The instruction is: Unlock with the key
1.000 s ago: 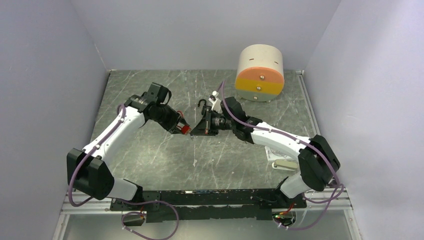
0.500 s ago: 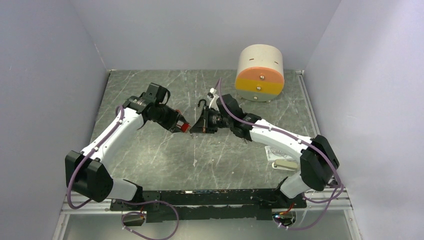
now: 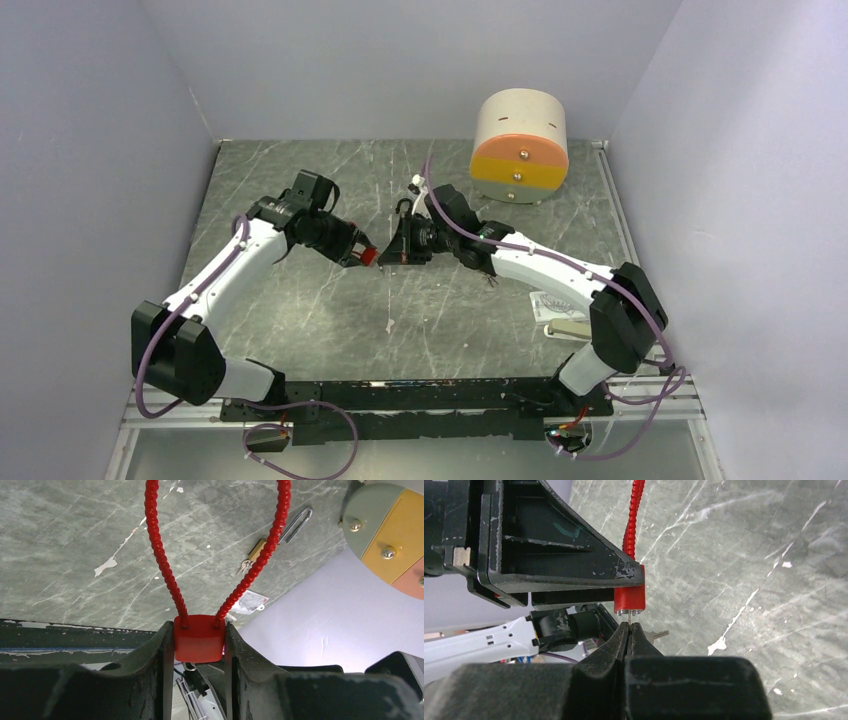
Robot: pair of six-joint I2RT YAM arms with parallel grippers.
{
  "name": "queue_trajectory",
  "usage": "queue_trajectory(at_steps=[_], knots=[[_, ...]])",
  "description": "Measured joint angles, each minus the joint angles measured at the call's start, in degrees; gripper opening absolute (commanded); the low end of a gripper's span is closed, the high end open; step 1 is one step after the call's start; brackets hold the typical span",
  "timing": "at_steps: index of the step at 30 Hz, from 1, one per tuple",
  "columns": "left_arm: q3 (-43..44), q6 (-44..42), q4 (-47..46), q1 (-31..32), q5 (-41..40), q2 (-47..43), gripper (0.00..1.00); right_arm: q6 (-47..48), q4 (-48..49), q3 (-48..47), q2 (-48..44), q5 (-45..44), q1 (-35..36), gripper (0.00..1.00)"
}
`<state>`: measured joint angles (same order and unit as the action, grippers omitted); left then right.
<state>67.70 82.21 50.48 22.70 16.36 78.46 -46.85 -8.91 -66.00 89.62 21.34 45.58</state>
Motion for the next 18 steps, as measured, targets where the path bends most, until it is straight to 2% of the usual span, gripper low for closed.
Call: queue_trajectory(at_steps=[9,13,18], knots=[[-0.96,1.03,-1.86,-0.50,-0.20,-0.28,0.02,6.45,3.26,0.90,0.24,-1.31,0.44,0.00],[-1.77,1.79,-2.51,-0.87,-0.96,-0.42,0.02,7.67,0.57,-1.88,1.99,-3.52,0.98,0.00],[-3.30,4.50,-5.03,-0.92,-2.78,-1.86,0.02,3.65,-5.20,-7.41,4.76,-4.33,0.48,0.00]])
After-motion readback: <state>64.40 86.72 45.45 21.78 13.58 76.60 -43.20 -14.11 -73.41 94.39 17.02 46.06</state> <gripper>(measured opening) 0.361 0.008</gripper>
